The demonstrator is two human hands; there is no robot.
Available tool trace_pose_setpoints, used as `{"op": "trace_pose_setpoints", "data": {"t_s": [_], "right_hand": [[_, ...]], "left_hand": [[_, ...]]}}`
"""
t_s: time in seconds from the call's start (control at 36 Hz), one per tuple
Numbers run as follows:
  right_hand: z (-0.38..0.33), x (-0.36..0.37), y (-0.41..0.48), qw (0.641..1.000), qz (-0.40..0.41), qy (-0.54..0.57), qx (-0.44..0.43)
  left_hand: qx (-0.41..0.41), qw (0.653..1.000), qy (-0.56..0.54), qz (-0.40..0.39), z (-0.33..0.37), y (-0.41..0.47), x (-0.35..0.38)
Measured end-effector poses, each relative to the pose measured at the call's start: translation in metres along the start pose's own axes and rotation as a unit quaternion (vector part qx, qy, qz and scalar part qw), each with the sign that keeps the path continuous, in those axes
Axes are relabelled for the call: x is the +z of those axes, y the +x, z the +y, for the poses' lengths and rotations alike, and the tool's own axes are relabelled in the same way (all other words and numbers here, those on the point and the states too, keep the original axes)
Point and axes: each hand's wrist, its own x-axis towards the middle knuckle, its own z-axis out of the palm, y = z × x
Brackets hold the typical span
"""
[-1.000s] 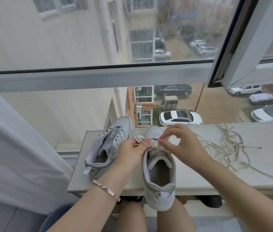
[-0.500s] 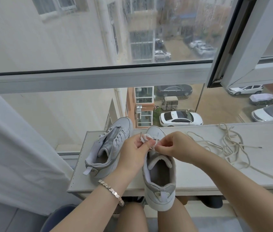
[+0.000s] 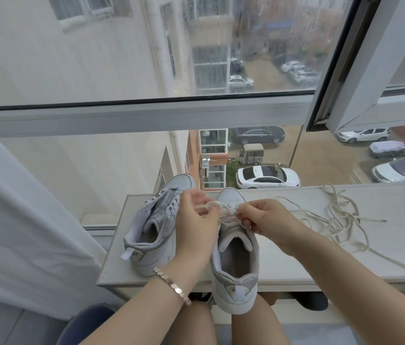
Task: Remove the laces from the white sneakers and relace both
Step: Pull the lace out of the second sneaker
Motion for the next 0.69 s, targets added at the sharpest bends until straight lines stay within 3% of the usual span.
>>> {"op": "trace_pose_setpoints", "data": {"t_s": [0.08, 0.17, 0.25, 0.39, 0.69], "right_hand": [[0.001, -0.002, -0.001, 1.000, 0.000, 0.025, 0.005], [0.001, 0.000, -0.002, 1.000, 0.001, 0.020, -0.005], [0.001, 0.002, -0.004, 1.000, 0.006, -0.014, -0.028], [0.001, 0.002, -0.006, 0.995, 0.030, -0.059, -0.071], [0.011, 0.010, -0.004, 0.984, 0.093, -0.090, -0.120]], "left_hand": [[0.204, 0.969, 0.143, -0.003, 0.005, -0.002, -0.010], [0.288, 0.915, 0.273, -0.066, 0.004, -0.004, -0.013], [0.278, 0.907, 0.292, -0.126, 0.005, -0.002, -0.014], [0.254, 0.913, 0.276, -0.160, 0.007, 0.002, -0.010], [0.021, 0.978, 0.091, -0.186, 0.000, 0.007, -0.010]]}}
